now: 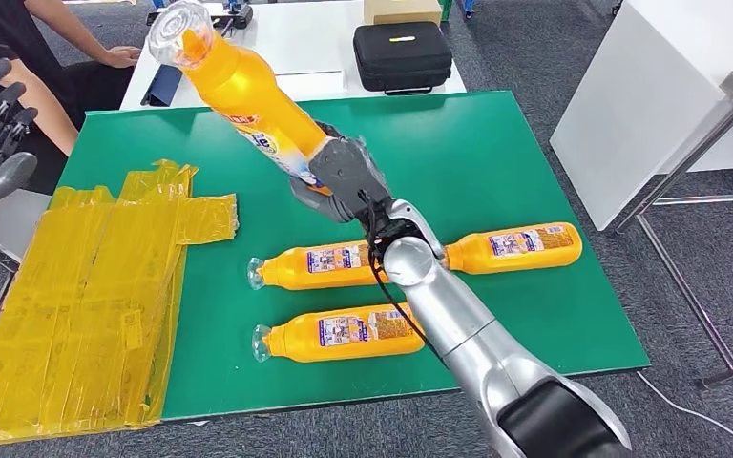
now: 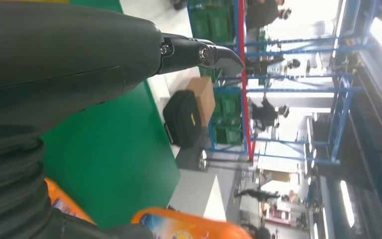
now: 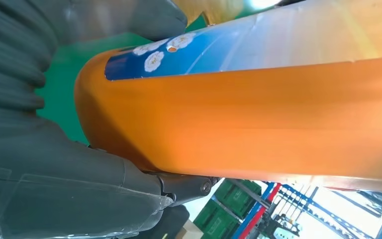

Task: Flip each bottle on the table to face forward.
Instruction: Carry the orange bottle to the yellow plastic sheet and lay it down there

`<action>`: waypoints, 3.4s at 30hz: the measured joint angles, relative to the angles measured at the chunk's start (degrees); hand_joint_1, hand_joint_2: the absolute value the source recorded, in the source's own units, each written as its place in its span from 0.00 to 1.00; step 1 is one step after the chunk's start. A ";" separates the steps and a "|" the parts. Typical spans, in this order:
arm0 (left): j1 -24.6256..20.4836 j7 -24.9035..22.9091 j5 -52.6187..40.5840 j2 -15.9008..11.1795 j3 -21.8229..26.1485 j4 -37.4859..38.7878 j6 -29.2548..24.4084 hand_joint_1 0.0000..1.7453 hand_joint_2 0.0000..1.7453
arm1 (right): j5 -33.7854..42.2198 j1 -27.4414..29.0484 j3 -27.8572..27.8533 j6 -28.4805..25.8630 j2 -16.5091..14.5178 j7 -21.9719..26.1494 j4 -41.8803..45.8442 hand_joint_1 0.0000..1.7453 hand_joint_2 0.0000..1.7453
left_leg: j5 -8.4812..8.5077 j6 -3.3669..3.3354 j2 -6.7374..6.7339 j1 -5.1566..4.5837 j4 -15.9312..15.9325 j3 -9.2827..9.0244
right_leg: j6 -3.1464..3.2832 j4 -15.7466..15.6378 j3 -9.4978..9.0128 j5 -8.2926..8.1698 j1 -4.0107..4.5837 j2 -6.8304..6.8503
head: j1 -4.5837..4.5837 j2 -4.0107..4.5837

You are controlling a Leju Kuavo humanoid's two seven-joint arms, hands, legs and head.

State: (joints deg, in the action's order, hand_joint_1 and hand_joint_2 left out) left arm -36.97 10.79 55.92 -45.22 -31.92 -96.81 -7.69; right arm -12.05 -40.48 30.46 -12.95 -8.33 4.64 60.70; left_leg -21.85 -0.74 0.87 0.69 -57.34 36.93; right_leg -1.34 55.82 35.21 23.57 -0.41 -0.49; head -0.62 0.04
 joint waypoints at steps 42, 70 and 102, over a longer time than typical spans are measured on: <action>-6.47 2.97 9.94 7.06 -11.33 5.69 -3.87 0.00 1.00 | -1.33 -9.63 2.27 -3.86 -10.51 -2.03 -17.80 1.00 1.00 | 0.00 0.00 -0.26 0.00 0.01 0.00 | 0.01 0.01 0.05 -0.01 0.00 -0.12 | 0.01 0.00; -8.66 8.27 17.85 6.62 -17.48 3.06 -12.63 0.00 1.00 | 23.41 -17.21 21.93 -13.35 -11.80 -9.57 -20.89 1.00 1.00 | -0.01 0.00 -0.28 0.01 0.02 0.03 | 0.01 0.03 0.06 0.00 0.00 -0.15 | 0.01 0.00; 2.74 12.99 10.99 4.01 -13.24 -11.60 -22.05 0.25 1.00 | 34.84 -21.24 53.69 -17.54 -11.77 -19.03 -9.32 1.00 1.00 | -0.02 0.02 -0.29 0.04 0.04 0.07 | 0.03 0.02 0.09 0.02 0.01 -0.16 | 0.01 0.00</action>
State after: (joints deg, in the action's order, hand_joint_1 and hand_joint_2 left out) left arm -34.23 23.79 66.90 -41.22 -45.16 -108.41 -29.75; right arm 22.79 -61.72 84.15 -30.49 -20.10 -14.39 51.38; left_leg -21.87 -0.72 0.59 0.73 -57.30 37.00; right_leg -1.31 55.84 35.30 23.59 -0.41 -0.65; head -0.61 0.04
